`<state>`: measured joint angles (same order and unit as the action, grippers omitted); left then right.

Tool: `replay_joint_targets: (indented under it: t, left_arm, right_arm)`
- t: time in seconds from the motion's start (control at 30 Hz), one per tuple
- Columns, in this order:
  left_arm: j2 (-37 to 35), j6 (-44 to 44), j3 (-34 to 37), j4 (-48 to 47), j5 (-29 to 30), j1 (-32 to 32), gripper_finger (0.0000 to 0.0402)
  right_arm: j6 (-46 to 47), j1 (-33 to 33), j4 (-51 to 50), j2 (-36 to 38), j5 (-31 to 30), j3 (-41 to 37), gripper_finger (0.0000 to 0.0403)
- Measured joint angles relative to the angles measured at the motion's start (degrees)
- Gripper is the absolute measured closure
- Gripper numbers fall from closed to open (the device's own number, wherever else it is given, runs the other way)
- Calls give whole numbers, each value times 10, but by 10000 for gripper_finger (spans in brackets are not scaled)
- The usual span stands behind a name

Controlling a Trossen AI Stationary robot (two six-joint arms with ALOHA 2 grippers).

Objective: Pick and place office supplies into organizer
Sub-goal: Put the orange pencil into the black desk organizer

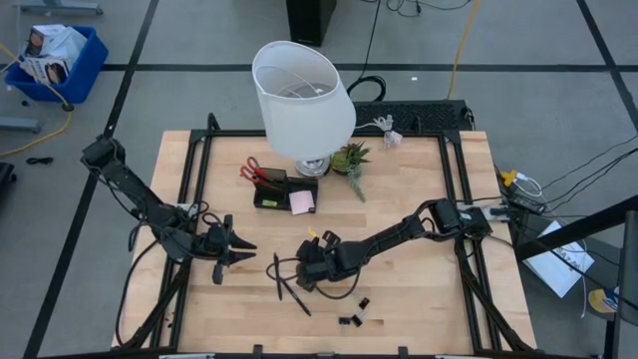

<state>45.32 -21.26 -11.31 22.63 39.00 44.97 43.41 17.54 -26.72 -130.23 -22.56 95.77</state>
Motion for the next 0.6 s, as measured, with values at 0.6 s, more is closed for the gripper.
replay_joint_targets:
  t: [0.6]
  left_arm:
    - [0,-18,0,-15,-12,0,309]
  right_arm:
    - [-90,-1,68,21,-31,-2,388]
